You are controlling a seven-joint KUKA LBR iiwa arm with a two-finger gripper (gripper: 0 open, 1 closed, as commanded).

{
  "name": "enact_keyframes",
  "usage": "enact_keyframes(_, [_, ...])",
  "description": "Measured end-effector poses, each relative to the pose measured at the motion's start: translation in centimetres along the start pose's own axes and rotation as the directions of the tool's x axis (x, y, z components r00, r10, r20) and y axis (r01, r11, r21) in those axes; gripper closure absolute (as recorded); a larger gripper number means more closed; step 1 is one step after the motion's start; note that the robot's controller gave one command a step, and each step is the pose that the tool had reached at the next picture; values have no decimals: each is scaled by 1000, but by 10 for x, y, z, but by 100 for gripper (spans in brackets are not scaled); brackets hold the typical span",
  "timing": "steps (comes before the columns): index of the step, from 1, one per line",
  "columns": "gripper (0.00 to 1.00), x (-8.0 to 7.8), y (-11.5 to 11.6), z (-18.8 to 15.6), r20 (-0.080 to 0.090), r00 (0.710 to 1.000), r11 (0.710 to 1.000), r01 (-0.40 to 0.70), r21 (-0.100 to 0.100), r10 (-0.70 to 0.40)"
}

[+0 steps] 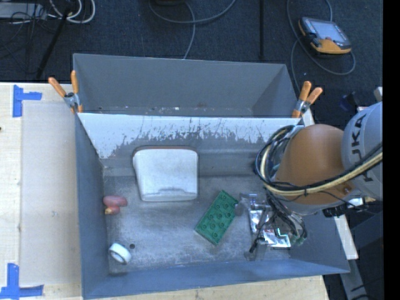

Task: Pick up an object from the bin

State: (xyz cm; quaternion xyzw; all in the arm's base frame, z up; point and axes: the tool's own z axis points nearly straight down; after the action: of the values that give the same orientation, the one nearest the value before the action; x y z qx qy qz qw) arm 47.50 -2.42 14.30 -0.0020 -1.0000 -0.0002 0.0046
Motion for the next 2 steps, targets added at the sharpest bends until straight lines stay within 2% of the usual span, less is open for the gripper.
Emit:
enact_keyframes(1, [0,-42,48,74,8,986,986,-169,-2,169])
enact_keyframes(2, [100,-45,47,68,17,986,986,-167,-3,167])
